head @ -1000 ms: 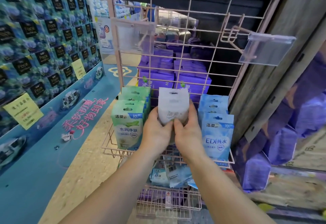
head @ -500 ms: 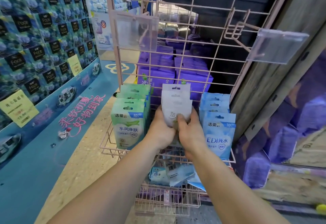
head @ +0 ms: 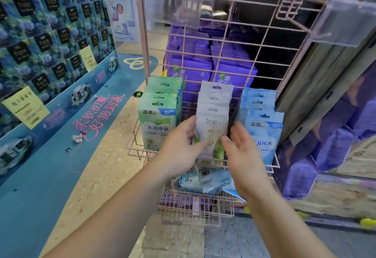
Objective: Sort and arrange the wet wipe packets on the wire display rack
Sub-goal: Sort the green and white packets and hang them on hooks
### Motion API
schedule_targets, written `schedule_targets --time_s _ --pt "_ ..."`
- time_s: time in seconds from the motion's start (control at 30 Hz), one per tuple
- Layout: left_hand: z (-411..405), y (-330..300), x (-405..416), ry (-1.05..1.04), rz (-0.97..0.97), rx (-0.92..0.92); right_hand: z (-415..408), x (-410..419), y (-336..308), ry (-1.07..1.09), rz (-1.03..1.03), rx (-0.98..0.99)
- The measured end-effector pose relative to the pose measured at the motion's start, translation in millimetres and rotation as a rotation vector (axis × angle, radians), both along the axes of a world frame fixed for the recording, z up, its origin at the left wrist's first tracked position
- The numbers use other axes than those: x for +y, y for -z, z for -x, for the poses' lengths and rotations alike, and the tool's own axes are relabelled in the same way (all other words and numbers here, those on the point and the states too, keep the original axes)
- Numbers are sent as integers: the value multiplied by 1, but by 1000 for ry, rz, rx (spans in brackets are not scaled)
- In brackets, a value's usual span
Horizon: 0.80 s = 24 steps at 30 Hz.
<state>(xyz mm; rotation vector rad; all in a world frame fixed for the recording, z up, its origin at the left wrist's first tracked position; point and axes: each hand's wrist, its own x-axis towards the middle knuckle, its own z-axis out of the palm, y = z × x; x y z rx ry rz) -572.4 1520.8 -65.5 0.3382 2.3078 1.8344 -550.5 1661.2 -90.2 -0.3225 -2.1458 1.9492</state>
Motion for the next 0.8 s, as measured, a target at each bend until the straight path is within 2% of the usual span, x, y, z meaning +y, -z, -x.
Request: schedule_targets --time_s 0.07,0.17,0.3,0.37,0.43,0.5,0.6,0.67,0.8 --pt "-18 8 -26 24 -15 -8 -25 -5 1 35 44 64" --pt "-35 28 -69 -40 -20 -71 -50 -10 16 54 -25 8" --pt "-37 45 -93 -113 65 -65 -49 -9 12 113 -377 104" --pt "-31 44 -91 -62 54 -35 -32 -7 -2 129 -557 145" --pt "-26 42 -89 34 80 -12 -16 -7 -13 42 -692 96" --pt "-18 45 -96 110 197 -35 -13 -14 -17 -36 -703 96" --pt "-7 65 -119 176 481 -82 -34 -29 -7 -115 -583 142" --pt "-3 90 -129 163 649 -106 -47 -37 14 -233 -570 37" --pt "2 143 -125 -8 703 -176 -48 -51 70 -430 -504 -386"
